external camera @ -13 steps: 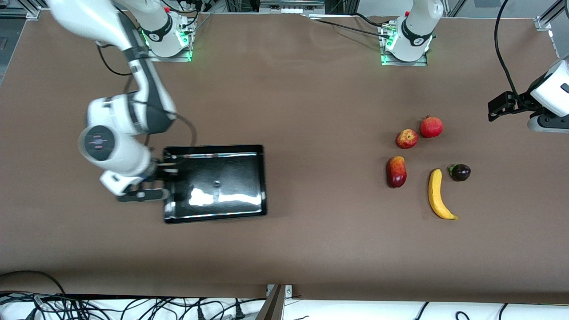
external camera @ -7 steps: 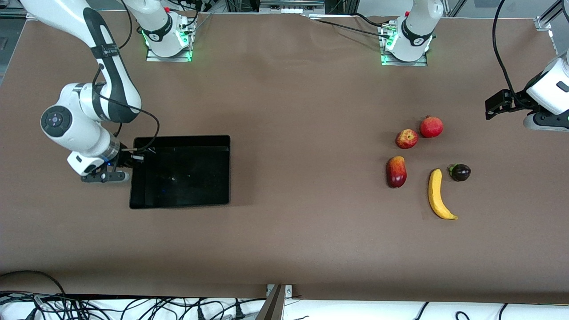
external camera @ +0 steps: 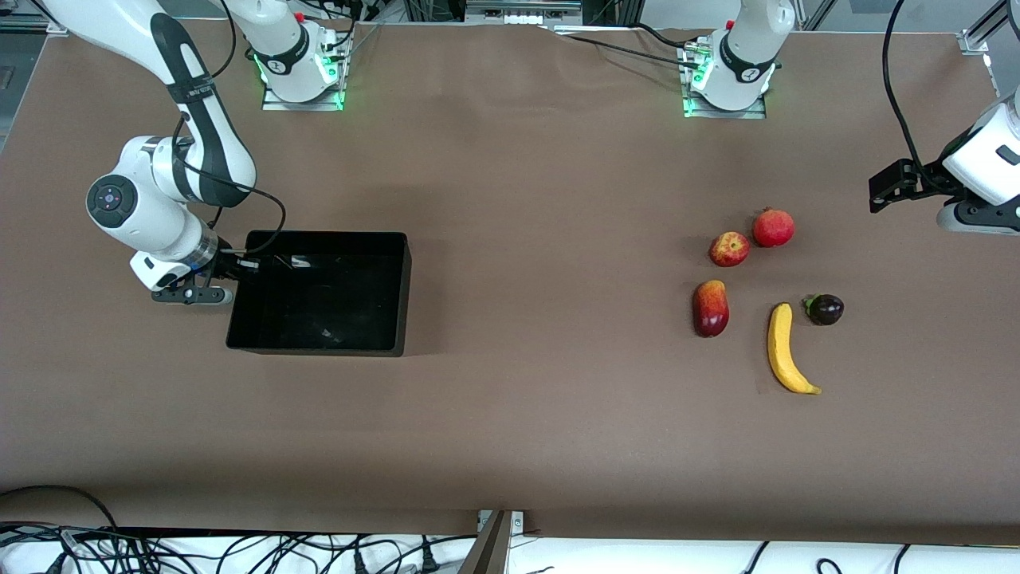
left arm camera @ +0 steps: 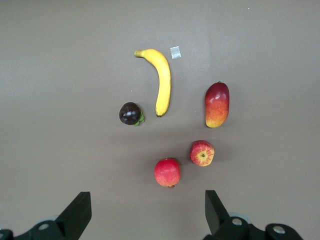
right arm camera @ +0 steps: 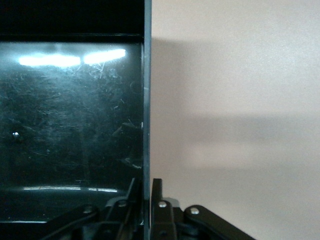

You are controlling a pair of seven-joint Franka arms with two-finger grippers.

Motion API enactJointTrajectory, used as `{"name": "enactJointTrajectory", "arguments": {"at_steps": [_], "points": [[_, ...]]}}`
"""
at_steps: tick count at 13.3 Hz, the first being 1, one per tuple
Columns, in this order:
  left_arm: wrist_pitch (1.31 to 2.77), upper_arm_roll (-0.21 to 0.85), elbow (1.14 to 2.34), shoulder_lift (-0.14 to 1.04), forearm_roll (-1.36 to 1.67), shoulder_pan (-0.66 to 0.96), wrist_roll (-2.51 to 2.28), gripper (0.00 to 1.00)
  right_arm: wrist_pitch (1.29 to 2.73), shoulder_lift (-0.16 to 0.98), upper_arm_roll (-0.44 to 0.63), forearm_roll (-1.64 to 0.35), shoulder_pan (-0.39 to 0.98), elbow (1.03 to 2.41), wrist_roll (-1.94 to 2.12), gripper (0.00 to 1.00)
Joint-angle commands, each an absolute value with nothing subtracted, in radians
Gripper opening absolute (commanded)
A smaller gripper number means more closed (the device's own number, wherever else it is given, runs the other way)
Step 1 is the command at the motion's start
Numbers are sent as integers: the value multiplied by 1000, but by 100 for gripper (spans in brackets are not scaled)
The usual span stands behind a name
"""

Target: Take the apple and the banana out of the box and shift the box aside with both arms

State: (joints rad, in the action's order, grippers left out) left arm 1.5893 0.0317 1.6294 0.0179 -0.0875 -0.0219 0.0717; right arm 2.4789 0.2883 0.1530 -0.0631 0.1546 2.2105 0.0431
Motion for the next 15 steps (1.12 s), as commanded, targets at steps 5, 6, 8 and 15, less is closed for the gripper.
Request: {"name": "enactJointTrajectory", "arguments": {"at_steps": [5, 6, 8, 15], "points": [[1577, 35, 1603, 14, -69, -18, 68, 100, 1875, 228, 106, -58, 158, 1753, 109, 100], [1575, 35, 1598, 17, -69, -17, 67, 100, 1761, 229, 106, -67, 161, 1673, 106, 100], [1574, 43, 1598, 17, -69, -17, 69, 100, 1660, 216, 109, -66, 172, 1559, 103, 100], [1575, 61, 1578, 26, -78, -14, 71, 100, 1569, 100, 120, -55, 170, 1522, 104, 100]]}}
